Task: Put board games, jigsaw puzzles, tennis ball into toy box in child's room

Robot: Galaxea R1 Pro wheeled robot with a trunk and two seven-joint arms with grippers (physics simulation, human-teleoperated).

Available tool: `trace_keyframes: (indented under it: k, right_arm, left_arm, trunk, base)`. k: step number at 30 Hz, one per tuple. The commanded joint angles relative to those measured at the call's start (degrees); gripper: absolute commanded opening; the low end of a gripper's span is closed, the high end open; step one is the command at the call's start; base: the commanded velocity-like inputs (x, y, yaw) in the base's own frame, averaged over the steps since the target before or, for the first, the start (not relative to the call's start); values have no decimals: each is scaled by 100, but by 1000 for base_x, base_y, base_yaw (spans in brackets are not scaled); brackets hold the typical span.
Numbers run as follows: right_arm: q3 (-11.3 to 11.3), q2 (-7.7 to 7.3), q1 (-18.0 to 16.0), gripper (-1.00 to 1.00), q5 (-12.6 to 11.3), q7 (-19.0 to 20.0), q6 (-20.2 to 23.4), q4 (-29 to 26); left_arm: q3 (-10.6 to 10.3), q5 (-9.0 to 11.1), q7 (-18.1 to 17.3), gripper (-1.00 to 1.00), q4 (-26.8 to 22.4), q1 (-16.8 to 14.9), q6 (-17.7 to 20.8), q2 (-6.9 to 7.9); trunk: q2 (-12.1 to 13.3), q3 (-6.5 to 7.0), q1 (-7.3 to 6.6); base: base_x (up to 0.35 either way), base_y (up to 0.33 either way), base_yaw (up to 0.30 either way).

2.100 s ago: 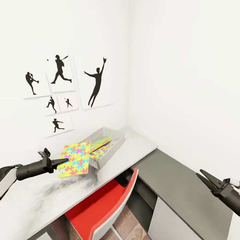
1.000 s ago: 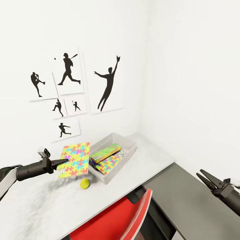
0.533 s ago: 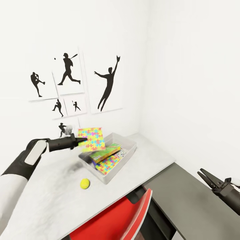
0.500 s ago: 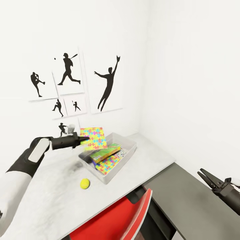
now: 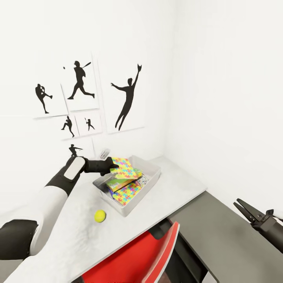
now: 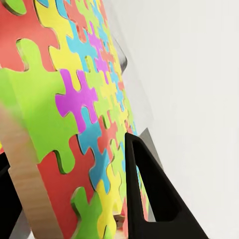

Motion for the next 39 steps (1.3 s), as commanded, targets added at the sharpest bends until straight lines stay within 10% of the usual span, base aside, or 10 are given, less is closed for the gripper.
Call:
trace_keyframes:
  k: [1, 15, 39]
  right_arm:
    - [-4, -2, -4, 100, -13, 7, 30, 0]
    - [-4, 24, -3, 100, -15, 8, 18, 0]
    - [-20, 4, 1, 100, -31, 103, 13, -17]
  left_arm:
    - [-19, -42, -18, -100, 18, -7, -30, -18]
    - [-28, -70, 332, -100, 109, -9, -387, -408]
    - [-4, -78, 327, -100, 109, -18, -433, -372]
  trunk:
    - [-11, -20, 2]
    - [-11, -150, 2]
    - [-11, -374, 2]
  base:
    - [0, 0, 0]
    - [0, 0, 0]
    - [0, 0, 0]
